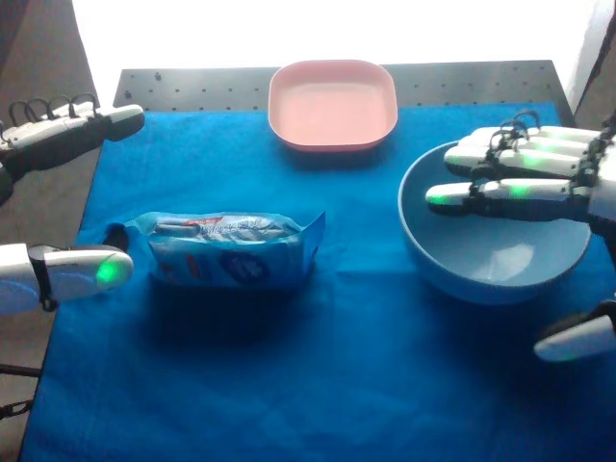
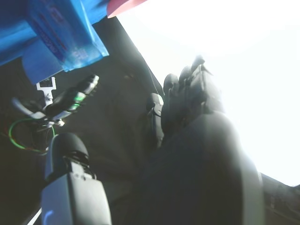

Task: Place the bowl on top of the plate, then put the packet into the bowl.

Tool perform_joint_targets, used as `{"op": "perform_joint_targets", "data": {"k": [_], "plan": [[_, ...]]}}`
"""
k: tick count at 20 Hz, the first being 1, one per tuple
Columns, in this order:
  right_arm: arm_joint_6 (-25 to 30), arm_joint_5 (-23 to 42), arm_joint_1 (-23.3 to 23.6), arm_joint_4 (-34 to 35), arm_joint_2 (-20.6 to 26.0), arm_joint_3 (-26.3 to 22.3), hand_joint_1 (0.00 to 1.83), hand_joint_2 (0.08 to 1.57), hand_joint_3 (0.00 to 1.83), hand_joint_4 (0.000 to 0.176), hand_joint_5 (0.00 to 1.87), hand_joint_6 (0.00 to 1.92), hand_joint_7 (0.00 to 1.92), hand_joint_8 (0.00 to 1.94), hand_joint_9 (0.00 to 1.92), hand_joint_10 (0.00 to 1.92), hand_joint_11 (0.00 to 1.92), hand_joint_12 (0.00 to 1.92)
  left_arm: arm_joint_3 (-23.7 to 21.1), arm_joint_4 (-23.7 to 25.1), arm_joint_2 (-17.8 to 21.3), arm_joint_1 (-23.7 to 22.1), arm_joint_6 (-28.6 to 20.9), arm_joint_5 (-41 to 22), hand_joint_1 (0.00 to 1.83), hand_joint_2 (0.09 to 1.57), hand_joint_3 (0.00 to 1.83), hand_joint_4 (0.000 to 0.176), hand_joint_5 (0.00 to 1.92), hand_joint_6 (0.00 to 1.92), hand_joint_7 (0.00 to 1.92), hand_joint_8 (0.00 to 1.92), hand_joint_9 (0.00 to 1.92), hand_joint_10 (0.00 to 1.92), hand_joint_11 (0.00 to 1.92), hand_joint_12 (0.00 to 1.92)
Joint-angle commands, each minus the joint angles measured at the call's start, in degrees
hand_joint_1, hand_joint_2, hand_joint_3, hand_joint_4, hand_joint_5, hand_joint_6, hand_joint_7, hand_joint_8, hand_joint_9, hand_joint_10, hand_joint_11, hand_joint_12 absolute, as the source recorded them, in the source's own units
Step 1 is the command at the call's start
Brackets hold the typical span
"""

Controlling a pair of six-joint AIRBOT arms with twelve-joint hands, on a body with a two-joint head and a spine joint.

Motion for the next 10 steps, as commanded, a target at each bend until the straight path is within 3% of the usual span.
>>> {"op": "perform_joint_targets", "data": {"k": [1,4,6,7,8,9,10], "plan": [[0.4,2.8,1.2,1.4,0.2,0.0,0.55,0.96,0.01,0.17,0.18,0.01,0.01,0.0,0.0,0.0,0.03,0.02,0.1,-0.8,0.2,-0.5,-0.2,-7.2,0.58,0.95,0.0,0.141,0.24,0.0,0.2,0.0,0.07,0.01,0.0,0.0],[0.4,0.3,1.8,-0.5,-0.1,0.2,0.64,0.95,0.0,0.088,0.4,0.01,0.18,0.01,0.12,0.01,0.12,0.07,0.0,-0.8,-0.2,-0.5,-0.2,-7.1,0.53,0.95,0.0,0.147,0.23,0.0,0.19,0.0,0.08,0.01,0.0,0.0],[0.4,-0.9,1.8,-0.6,-1.0,1.2,0.71,0.99,0.0,0.016,0.51,0.0,0.28,0.0,0.21,0.0,0.15,0.13,0.0,-1.1,-0.3,-0.4,-0.2,-7.2,0.51,0.96,0.0,0.127,0.25,0.01,0.21,0.01,0.09,0.01,0.0,0.0],[0.4,-1.6,1.9,-0.6,-1.6,1.8,0.81,0.99,0.0,0.0,0.6,0.01,0.35,0.01,0.27,0.0,0.12,0.3,0.0,-1.3,-0.4,-0.4,-0.2,-7.2,0.52,0.96,0.0,0.126,0.25,0.01,0.21,0.01,0.09,0.01,0.0,0.0],[0.4,-2.4,2.2,-1.1,-2.2,2.2,0.98,0.96,0.0,0.0,0.73,0.02,0.47,0.02,0.38,0.0,0.1,0.55,0.1,-1.4,-0.4,-0.4,-0.2,-7.1,0.52,0.96,0.0,0.131,0.25,0.01,0.21,0.0,0.09,0.01,0.0,0.0],[0.4,-3.6,3.0,-2.2,-2.9,2.7,1.08,0.98,0.0,0.0,0.78,0.01,0.55,0.0,0.47,0.01,0.08,0.76,0.1,-1.4,-0.5,-0.4,-0.2,-7.1,0.54,0.98,0.01,0.114,0.25,0.0,0.2,0.0,0.11,0.01,0.05,0.02],[0.4,-5.3,4.7,-4.1,-3.8,3.1,1.14,0.98,0.0,0.0,0.8,0.0,0.59,0.0,0.53,0.01,0.09,0.89,0.1,-1.4,-0.5,-0.4,-0.2,-7.2,0.55,0.98,0.01,0.113,0.25,0.0,0.2,0.0,0.12,0.02,0.08,0.04]]}}
